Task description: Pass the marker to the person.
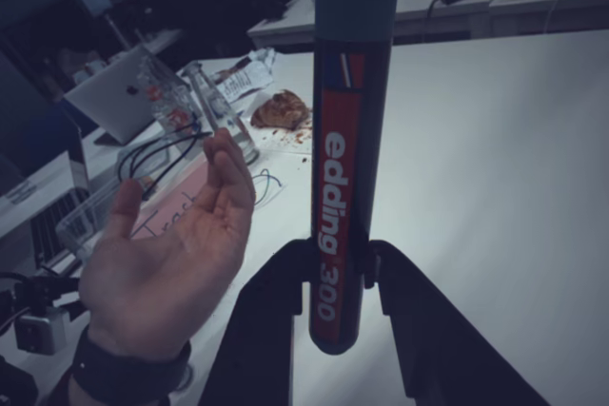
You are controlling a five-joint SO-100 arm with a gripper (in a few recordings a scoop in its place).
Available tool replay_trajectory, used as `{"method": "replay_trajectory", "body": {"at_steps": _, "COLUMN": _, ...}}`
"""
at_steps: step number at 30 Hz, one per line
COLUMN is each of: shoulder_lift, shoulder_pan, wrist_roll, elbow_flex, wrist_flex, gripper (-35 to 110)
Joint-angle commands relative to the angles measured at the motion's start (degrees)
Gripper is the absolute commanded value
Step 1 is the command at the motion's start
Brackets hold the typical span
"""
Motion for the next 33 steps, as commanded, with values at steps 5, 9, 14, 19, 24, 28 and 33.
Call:
{"method": "replay_trajectory", "body": {"at_steps": 5, "shoulder_lift": -6.24, "shoulder_pan": 2.11, "wrist_roll": -1.49, "elbow_flex": -9.49, "wrist_flex": -3.34, "gripper": -5}}
{"method": "replay_trajectory", "body": {"at_steps": 9, "shoulder_lift": -8.96, "shoulder_pan": 2.37, "wrist_roll": -1.49, "elbow_flex": -11.43, "wrist_flex": -4.92, "gripper": -5}}
{"method": "replay_trajectory", "body": {"at_steps": 14, "shoulder_lift": -11.43, "shoulder_pan": 0.44, "wrist_roll": -1.49, "elbow_flex": -14.77, "wrist_flex": -5.19, "gripper": -5}}
{"method": "replay_trajectory", "body": {"at_steps": 19, "shoulder_lift": -10.2, "shoulder_pan": -3.43, "wrist_roll": -1.93, "elbow_flex": -14.68, "wrist_flex": -5.54, "gripper": -5}}
{"method": "replay_trajectory", "body": {"at_steps": 24, "shoulder_lift": -10.2, "shoulder_pan": -7.21, "wrist_roll": -2.37, "elbow_flex": -16.08, "wrist_flex": -5.62, "gripper": -5}}
{"method": "replay_trajectory", "body": {"at_steps": 28, "shoulder_lift": -10.37, "shoulder_pan": -9.14, "wrist_roll": -4.22, "elbow_flex": -16.08, "wrist_flex": -7.12, "gripper": -5}}
{"method": "replay_trajectory", "body": {"at_steps": 33, "shoulder_lift": -11.25, "shoulder_pan": -10.28, "wrist_roll": -5.89, "elbow_flex": -16.08, "wrist_flex": -8.61, "gripper": -5}}
